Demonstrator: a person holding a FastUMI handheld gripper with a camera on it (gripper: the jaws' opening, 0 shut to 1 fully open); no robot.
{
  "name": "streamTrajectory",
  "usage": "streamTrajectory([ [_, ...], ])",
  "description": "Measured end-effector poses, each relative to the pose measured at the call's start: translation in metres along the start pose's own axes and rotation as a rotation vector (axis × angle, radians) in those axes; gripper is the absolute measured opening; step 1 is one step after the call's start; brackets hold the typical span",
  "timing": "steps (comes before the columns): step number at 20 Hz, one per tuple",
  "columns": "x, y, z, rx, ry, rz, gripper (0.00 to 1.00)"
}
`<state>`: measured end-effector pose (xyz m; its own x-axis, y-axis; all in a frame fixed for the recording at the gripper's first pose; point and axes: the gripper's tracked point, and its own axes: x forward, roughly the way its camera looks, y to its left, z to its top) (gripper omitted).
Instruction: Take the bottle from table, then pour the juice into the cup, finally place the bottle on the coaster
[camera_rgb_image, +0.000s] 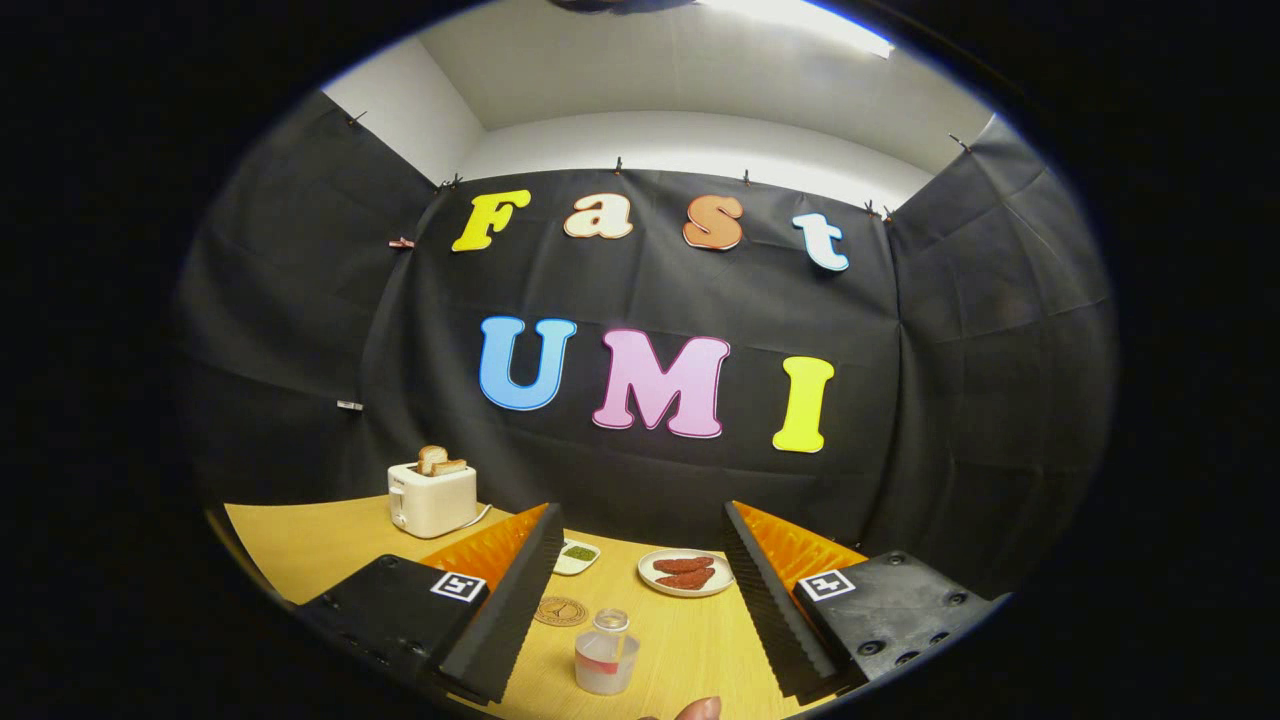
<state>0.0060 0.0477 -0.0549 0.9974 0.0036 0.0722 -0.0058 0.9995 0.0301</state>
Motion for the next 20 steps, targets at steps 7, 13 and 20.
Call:
streamTrajectory([
  [7,0.002,0.014,-0.053,0.013,0.02,-0.007,0.97],
  [13,-0.002,0.021,-0.123,0.008,0.087,-0.027,0.97],
  [20,0.012,0.028,-0.194,0.018,0.169,-0.06,0.97],
])
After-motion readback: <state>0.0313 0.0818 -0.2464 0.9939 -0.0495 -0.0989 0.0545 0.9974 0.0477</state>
